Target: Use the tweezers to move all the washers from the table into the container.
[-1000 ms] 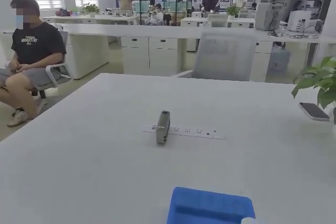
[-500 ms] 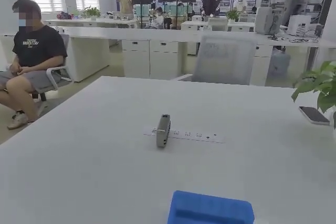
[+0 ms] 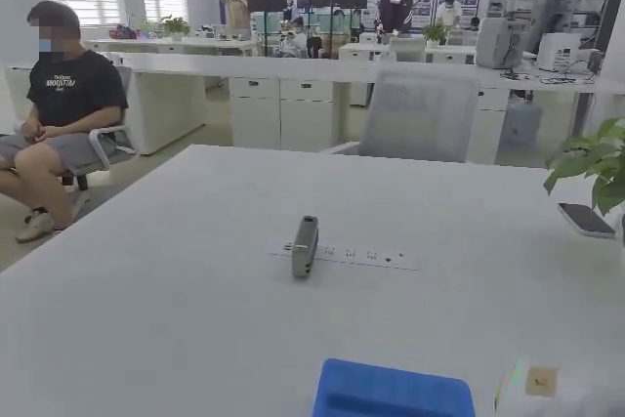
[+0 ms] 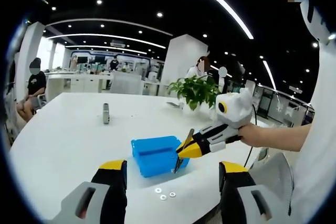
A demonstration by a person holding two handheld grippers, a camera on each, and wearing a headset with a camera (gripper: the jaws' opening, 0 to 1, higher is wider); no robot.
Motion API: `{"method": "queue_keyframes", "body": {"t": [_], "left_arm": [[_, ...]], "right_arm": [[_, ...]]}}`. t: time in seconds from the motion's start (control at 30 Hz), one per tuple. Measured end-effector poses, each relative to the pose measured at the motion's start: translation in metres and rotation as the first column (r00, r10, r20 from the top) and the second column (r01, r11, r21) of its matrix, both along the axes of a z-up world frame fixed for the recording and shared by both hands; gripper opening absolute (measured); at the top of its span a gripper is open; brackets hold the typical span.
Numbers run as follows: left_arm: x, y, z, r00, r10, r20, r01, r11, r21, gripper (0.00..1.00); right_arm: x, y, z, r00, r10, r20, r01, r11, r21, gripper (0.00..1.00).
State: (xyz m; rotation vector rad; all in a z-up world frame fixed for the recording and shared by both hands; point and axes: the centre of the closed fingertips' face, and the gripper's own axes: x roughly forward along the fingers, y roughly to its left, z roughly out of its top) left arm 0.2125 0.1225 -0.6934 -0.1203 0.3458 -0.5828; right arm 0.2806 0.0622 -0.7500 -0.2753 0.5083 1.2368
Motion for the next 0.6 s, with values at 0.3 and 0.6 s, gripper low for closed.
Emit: {"method": "queue_keyframes", "body": {"t": [0.3, 0.6], "left_arm": [[-0.001, 0.004, -0.002, 1.000, 0.006, -0.001, -0.006, 1.000, 0.013, 0.72], [-0.001, 0.006, -0.002, 1.000, 0.011, -0.003, -0.011, 1.000, 0.019, 0.72]], "right_arm": [[0.031, -0.007, 0.026, 0.998, -0.062, -0.014, 0.063, 0.995, 0.078, 0.02], [0.069, -0.019, 0.012, 0.985, -0.153, -0.081, 0.160, 0.983, 0.088, 0.02]]}}
